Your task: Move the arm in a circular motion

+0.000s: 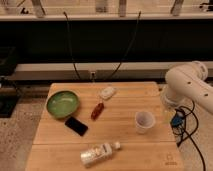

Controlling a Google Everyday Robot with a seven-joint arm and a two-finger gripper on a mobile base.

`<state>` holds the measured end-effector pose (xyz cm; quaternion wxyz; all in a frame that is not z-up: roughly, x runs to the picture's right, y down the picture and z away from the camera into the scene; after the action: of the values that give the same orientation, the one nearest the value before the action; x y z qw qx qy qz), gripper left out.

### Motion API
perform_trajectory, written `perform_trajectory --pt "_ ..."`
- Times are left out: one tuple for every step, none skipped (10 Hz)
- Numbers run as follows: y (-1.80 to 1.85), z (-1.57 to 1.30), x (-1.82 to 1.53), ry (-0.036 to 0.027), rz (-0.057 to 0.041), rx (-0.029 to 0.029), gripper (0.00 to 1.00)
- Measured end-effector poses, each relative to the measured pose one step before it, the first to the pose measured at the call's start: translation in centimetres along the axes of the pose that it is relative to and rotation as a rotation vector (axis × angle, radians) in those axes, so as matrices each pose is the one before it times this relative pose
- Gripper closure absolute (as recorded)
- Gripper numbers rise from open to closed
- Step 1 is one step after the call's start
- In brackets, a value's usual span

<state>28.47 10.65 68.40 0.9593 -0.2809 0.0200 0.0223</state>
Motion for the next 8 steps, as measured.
perform_trajectory --pt "0.001 0.0 0.0 0.00001 -0.00004 -0.00002 0.2" --pt "0.001 0.002 -0.002 -0.00004 0.00003 -0.00004 0.2" --pt "-0.002 -0.001 0.0 0.00001 -0.00006 0.00003 0.2" --pt "-0.003 -0.002 -0.004 0.00006 -0.00005 0.00004 0.2" --pt "-0.016 0.05 -0.092 0.00184 -0.00003 -0.00038 0.2" --pt "-0.391 0.17 -0.941 0.00307 -0.0093 0.0005 0.2" --pt "-0.253 0.159 -1.256 -0.00083 -0.00738 -0.00183 0.2" --pt "-0.231 0.08 -1.117 -0.00033 -0.00686 0.00004 0.2"
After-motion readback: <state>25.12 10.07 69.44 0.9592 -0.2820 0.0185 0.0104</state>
